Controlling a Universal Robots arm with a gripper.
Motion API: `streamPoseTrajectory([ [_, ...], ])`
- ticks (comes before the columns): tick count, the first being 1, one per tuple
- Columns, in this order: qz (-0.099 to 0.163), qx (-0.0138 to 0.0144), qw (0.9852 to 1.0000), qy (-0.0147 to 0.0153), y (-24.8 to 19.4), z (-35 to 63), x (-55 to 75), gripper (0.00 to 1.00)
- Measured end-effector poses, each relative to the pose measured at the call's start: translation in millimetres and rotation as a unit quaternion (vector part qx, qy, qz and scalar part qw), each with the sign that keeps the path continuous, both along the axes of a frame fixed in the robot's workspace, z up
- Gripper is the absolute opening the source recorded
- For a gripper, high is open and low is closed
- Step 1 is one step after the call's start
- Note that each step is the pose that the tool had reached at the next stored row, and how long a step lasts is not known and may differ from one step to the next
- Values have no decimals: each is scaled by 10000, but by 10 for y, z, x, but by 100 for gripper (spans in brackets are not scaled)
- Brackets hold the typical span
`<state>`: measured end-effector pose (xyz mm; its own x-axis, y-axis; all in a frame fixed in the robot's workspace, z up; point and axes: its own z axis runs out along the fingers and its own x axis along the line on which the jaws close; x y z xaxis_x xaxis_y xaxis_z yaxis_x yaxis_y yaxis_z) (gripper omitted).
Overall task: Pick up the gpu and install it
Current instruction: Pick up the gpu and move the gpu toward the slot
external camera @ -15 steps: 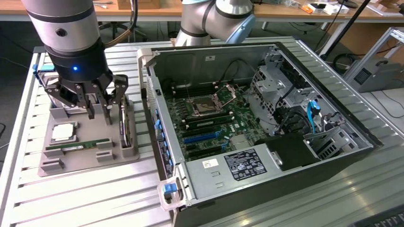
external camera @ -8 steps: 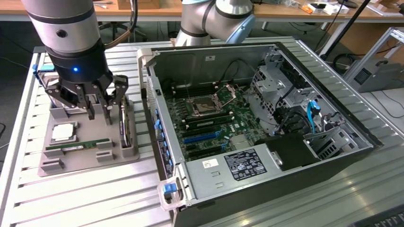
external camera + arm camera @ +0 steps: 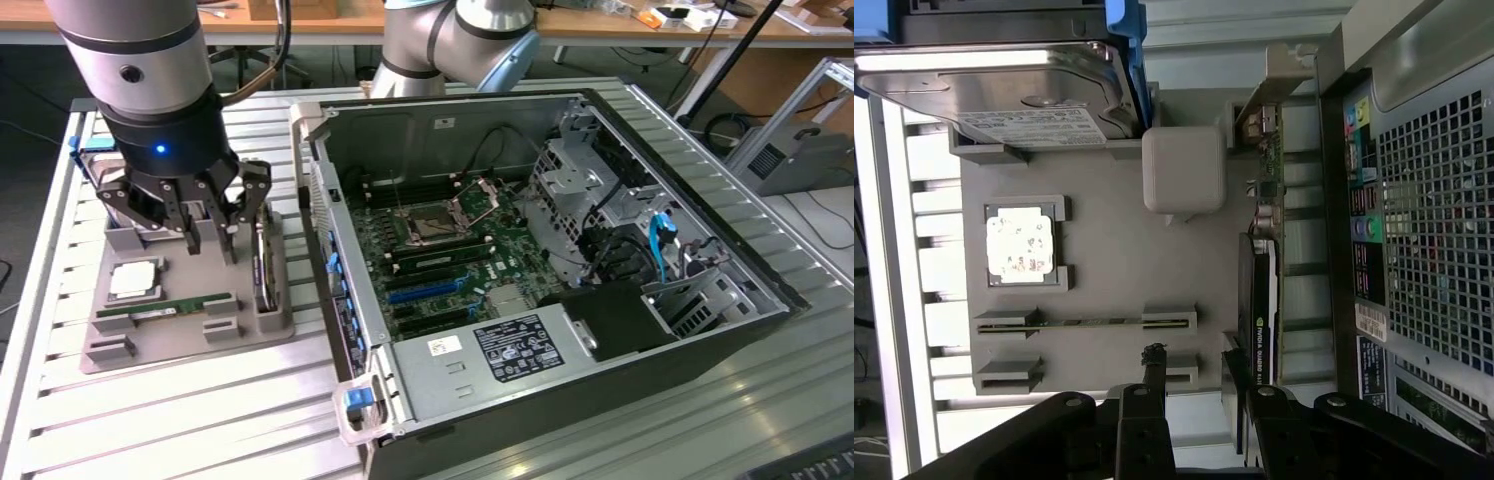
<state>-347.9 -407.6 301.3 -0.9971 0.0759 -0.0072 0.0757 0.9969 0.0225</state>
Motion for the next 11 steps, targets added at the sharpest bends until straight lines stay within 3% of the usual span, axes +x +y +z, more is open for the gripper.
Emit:
streamPoseTrajectory([
  [11, 0, -6, 10000, 0, -2, -21, 0, 36],
])
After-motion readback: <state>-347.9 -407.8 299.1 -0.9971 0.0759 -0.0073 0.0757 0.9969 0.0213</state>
